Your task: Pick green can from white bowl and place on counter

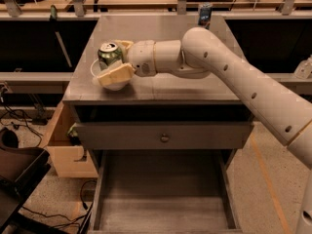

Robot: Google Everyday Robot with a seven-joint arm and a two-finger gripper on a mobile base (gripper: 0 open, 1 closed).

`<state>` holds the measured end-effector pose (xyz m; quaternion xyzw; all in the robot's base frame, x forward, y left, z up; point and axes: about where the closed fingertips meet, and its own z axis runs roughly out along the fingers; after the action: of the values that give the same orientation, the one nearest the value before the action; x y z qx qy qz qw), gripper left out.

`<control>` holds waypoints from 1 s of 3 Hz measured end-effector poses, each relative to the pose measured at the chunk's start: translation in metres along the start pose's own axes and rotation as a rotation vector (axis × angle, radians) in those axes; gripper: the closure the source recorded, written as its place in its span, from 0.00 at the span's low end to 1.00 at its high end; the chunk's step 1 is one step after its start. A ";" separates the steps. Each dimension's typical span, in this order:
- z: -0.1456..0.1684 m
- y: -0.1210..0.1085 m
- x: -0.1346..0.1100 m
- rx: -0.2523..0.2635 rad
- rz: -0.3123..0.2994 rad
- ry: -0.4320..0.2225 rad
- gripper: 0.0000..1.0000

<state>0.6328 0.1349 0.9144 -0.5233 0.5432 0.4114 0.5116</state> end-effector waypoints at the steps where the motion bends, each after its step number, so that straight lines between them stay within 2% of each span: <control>1: 0.002 0.001 -0.001 -0.004 0.000 0.000 0.41; 2: 0.004 0.003 -0.001 -0.009 -0.001 -0.001 0.64; 3: 0.008 0.005 -0.004 -0.022 0.003 -0.008 1.00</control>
Offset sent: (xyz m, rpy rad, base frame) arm -0.0011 0.0021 0.0004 0.0000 0.0001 0.0039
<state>0.6281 0.1441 0.9169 -0.5266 0.5374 0.4201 0.5073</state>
